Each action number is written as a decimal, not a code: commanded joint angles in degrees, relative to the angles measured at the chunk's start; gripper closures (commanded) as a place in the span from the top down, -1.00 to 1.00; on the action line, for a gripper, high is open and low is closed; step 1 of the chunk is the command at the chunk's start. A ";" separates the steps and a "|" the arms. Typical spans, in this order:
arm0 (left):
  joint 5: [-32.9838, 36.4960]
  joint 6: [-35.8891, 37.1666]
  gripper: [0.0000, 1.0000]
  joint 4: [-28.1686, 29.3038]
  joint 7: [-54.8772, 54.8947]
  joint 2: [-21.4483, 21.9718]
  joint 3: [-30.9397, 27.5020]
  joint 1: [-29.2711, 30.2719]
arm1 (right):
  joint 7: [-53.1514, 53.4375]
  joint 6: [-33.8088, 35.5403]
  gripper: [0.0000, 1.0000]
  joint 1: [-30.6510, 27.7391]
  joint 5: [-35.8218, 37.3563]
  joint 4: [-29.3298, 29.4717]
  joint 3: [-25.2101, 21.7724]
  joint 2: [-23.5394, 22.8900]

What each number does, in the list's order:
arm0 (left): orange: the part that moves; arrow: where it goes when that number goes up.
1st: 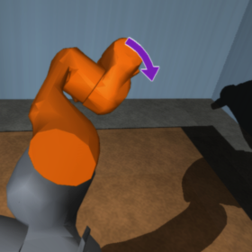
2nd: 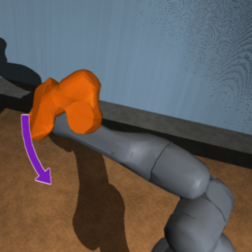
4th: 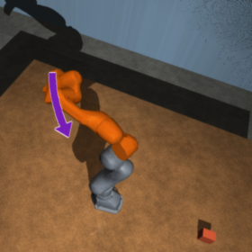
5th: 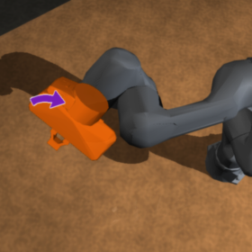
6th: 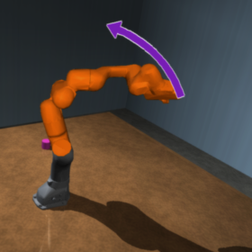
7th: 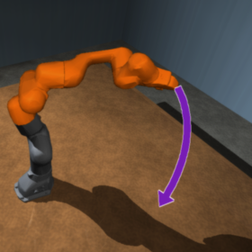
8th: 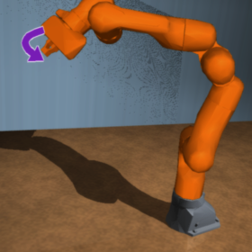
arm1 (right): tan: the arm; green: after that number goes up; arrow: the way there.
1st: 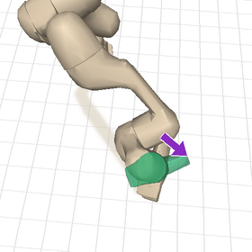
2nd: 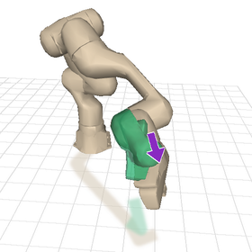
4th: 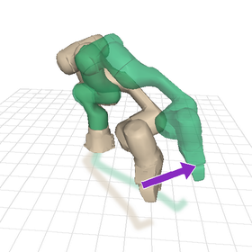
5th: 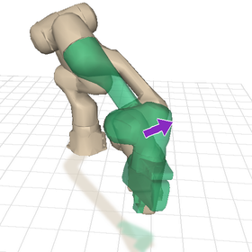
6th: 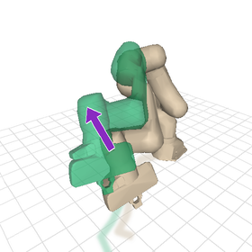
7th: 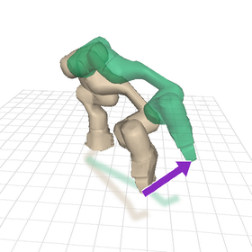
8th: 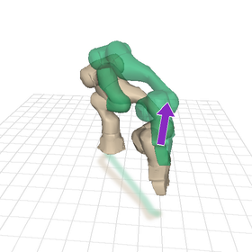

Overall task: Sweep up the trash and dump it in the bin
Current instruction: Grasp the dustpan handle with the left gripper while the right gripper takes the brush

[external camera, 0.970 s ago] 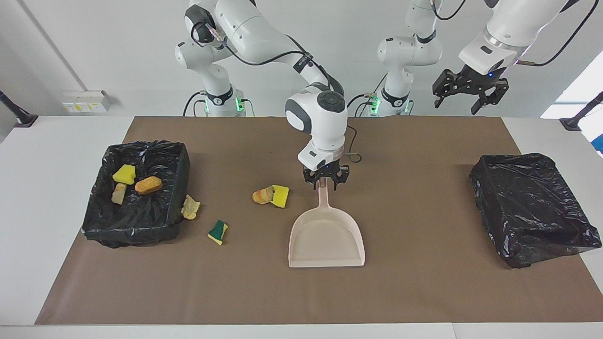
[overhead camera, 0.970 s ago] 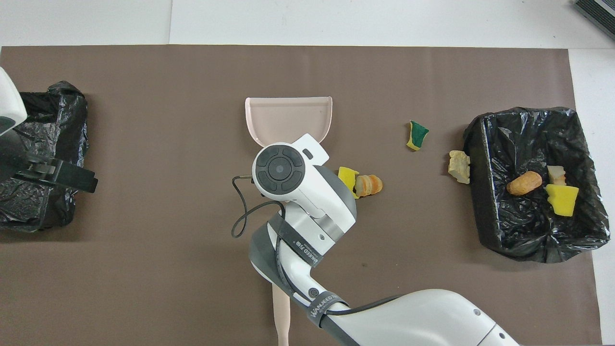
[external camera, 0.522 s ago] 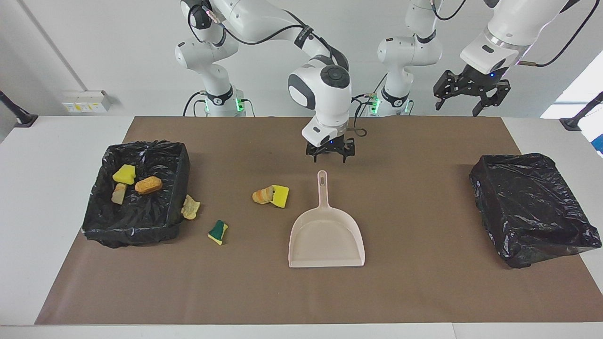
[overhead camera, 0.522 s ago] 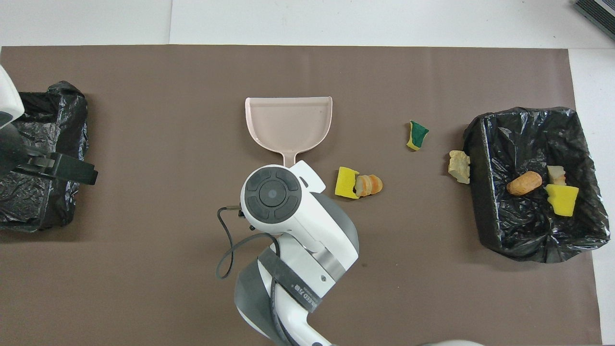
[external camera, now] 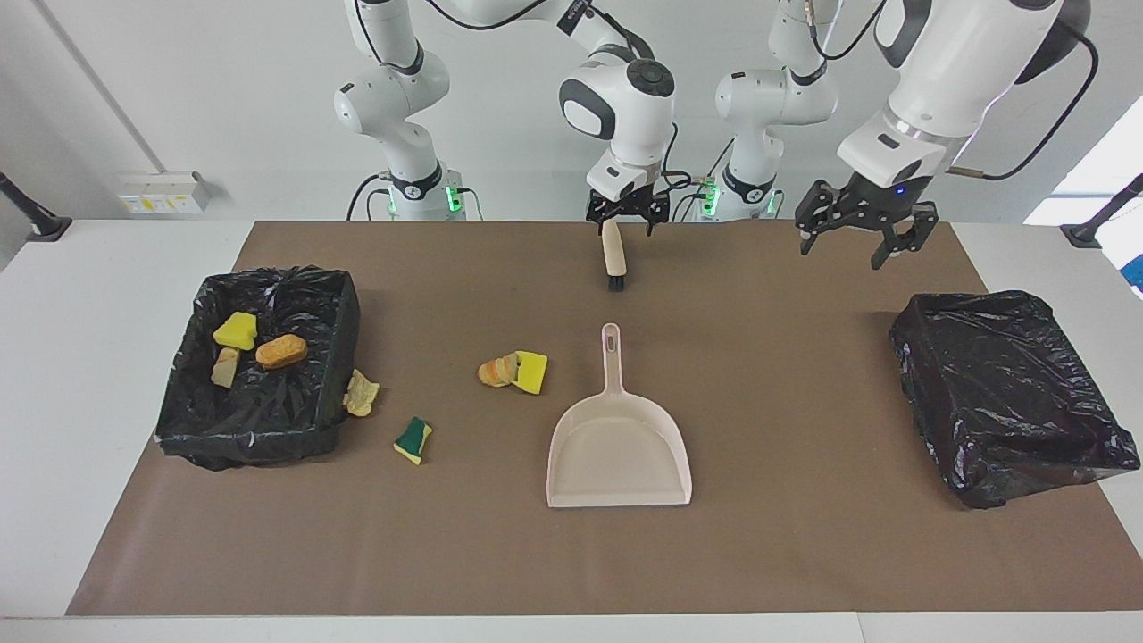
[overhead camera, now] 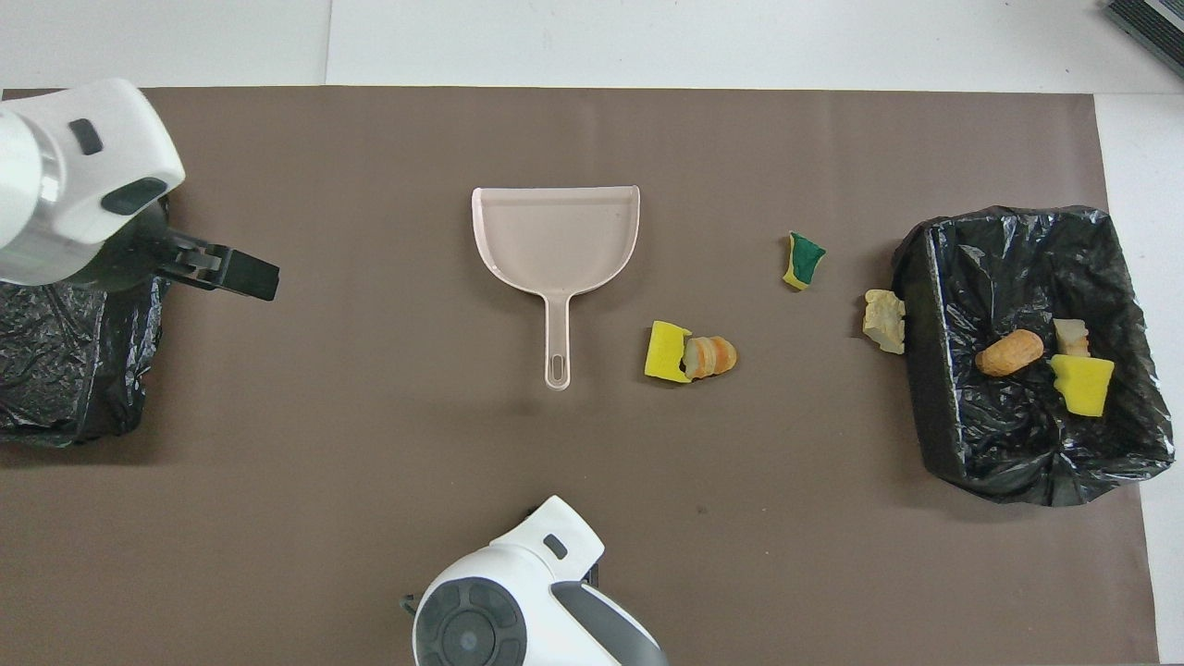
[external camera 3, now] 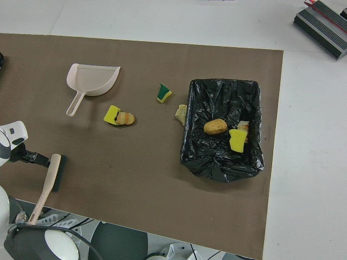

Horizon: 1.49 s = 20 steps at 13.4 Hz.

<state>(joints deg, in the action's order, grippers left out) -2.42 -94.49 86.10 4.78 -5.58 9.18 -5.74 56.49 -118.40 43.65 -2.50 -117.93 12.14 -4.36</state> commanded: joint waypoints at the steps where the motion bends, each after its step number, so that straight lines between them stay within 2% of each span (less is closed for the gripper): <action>1: 1.19 -8.57 1.00 5.99 -3.79 -0.57 2.85 -1.29 | 2.75 -7.35 1.00 2.22 -5.12 -12.29 -0.19 7.78; 4: 1.71 -15.27 1.00 10.57 -11.00 -2.85 3.56 -5.94 | 6.24 -11.50 1.00 6.43 -7.61 -16.88 -0.19 8.67; 7: 5.49 -21.59 1.00 11.20 -21.79 -7.77 6.54 -8.76 | 7.93 -15.28 1.00 8.29 -7.61 -21.27 -0.19 10.07; 11: 8.13 -26.17 1.00 11.29 -28.76 -12.08 8.83 -10.87 | 8.90 -15.29 0.67 10.22 -9.18 -21.37 -0.10 9.99; 16: 8.22 -33.38 1.00 11.55 -33.86 -15.77 9.01 -12.02 | 8.64 -14.58 0.46 10.93 -9.45 -21.37 -0.10 10.16; 17: 8.22 -33.91 1.00 11.55 -34.48 -16.30 9.01 -12.02 | 8.55 -14.58 0.38 11.19 -9.98 -21.37 -0.10 9.99; 18: 8.22 -34.61 1.00 11.55 -35.10 -17.26 9.01 -12.19 | 8.20 -14.50 0.21 11.19 -10.33 -21.37 -0.10 9.81; 20: 9.53 -37.16 1.00 11.55 -37.29 -19.46 9.01 -13.24 | 8.20 -14.50 -0.42 11.19 -10.42 -21.28 -0.10 9.64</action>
<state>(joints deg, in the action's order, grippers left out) 4.69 -128.60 97.38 -29.35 -23.20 18.64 -17.45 64.12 -132.26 54.57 -11.34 -138.07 12.14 4.13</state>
